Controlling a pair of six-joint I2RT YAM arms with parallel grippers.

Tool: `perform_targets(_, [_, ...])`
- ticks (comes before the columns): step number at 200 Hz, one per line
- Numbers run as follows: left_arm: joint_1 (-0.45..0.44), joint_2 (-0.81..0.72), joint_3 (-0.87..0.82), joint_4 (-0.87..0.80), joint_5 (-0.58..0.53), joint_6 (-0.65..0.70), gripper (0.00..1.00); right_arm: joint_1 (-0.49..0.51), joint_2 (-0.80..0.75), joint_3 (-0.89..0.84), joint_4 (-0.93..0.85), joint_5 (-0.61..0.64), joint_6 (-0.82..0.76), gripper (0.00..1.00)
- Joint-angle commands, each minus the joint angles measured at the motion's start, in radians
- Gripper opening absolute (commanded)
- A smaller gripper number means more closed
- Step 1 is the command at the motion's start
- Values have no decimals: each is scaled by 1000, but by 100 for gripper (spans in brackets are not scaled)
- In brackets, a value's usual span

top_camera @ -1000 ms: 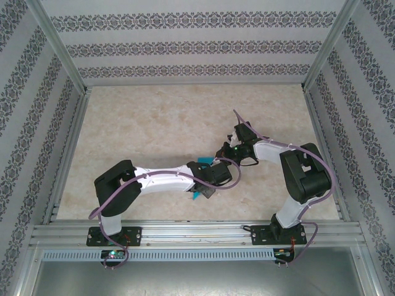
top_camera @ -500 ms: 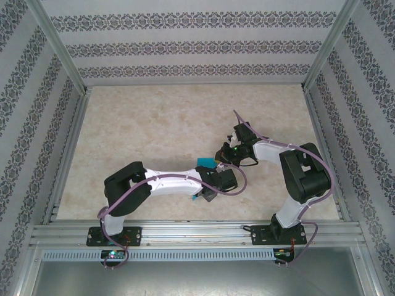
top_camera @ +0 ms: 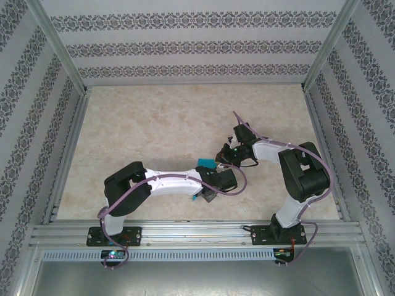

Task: Fold a paper plane with a square sheet of paper (fold left side to right side)
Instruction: Fold the wing for the fifth time at the center of the table.

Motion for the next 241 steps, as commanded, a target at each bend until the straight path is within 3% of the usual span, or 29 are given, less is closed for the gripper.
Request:
perform_targets(1, [-17,18,6,-43,10,-22,27,13,17,17,-30,24,-11,0])
perform_targets(89, [-17,41,13,-51,24,-30,16,13,16,19,-38,49,-10,0])
perform_targets(145, [-7,-19,-3,-35,6,-42,0,-28,-96,-4,-74,121,-45,20])
perform_targets(186, [55,-109,-32,32,139,-37,0,-126,-245,-71,-125,170,-143,36])
perform_targets(241, [188,-137,-97,145,468,-95,0,-184,-409,-211,-88,175,-244,50])
